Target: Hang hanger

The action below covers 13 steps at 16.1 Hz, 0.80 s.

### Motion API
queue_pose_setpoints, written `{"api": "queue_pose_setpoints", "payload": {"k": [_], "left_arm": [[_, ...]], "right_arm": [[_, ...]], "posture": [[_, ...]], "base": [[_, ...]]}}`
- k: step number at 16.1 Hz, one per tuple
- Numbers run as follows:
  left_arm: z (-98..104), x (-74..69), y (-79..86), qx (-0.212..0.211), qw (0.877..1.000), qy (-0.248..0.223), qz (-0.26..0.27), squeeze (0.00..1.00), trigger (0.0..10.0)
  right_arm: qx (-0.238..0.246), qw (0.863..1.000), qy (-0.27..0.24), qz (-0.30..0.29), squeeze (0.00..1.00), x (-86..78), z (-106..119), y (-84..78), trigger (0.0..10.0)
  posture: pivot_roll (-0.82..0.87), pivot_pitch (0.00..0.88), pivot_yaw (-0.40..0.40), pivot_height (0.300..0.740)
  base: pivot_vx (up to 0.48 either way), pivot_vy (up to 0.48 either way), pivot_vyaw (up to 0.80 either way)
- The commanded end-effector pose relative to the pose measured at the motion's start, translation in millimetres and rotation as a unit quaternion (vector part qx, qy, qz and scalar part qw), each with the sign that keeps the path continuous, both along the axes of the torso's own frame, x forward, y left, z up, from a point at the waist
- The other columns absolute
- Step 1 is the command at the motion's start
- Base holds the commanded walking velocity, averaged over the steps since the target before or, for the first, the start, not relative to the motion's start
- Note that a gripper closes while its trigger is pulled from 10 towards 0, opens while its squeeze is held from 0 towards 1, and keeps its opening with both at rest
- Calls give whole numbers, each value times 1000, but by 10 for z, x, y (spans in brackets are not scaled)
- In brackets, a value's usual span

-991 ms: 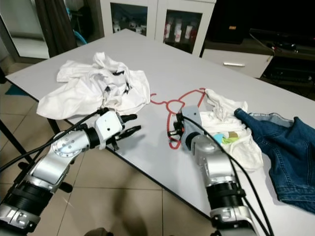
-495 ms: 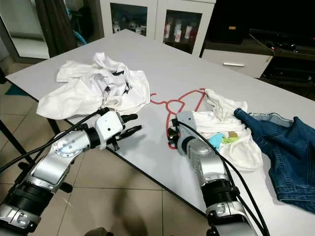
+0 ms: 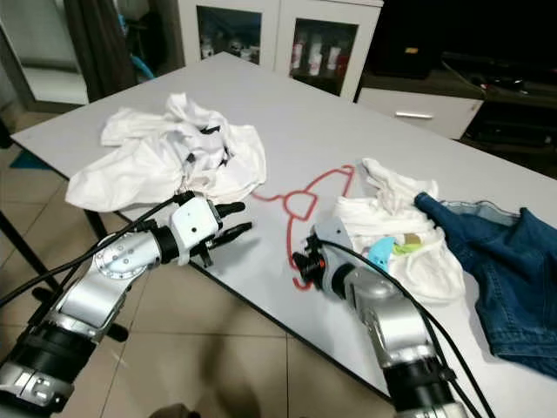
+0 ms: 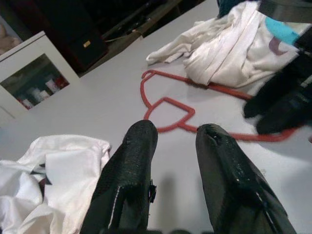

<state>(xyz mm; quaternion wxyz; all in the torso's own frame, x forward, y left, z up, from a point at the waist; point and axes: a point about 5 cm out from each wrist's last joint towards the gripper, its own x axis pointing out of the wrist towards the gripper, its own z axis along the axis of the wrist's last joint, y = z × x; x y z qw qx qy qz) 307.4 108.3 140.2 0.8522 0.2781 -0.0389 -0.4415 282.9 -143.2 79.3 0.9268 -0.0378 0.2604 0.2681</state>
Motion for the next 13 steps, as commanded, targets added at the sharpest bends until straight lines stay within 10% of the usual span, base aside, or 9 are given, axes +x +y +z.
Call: {"api": "queue_pose_setpoints", "payload": {"k": [1, 9, 10, 11, 13], "left_arm": [[14, 4, -46, 6, 1000, -6, -9, 0, 10000], [80, 50, 14, 0, 1000, -19, 6, 0, 10000], [103, 75, 49, -3, 1000, -23, 16, 0, 10000], [123, 99, 83, -3, 999, -26, 23, 0, 10000], [129, 113, 92, -2, 999, -27, 26, 0, 10000]], "right_arm": [[1, 1000, 21, 9, 0, -70, -41, -21, 10000], [19, 996, -84, 8, 0, 163, 522, -122, 10000], [32, 995, -95, 5, 843, 206, 591, -109, 10000], [37, 994, -99, 3, 1000, 259, 584, -68, 10000], [28, 996, -86, -19, 1000, 342, 422, -12, 10000]], "posture": [[21, 9, -68, 723], [36, 5, -68, 723], [40, 3, -71, 723], [42, 2, -71, 723], [42, 0, -73, 723]], "base": [[0, 0, 0], [0, 0, 0], [0, 0, 0], [0, 0, 0], [0, 0, 0]]}}
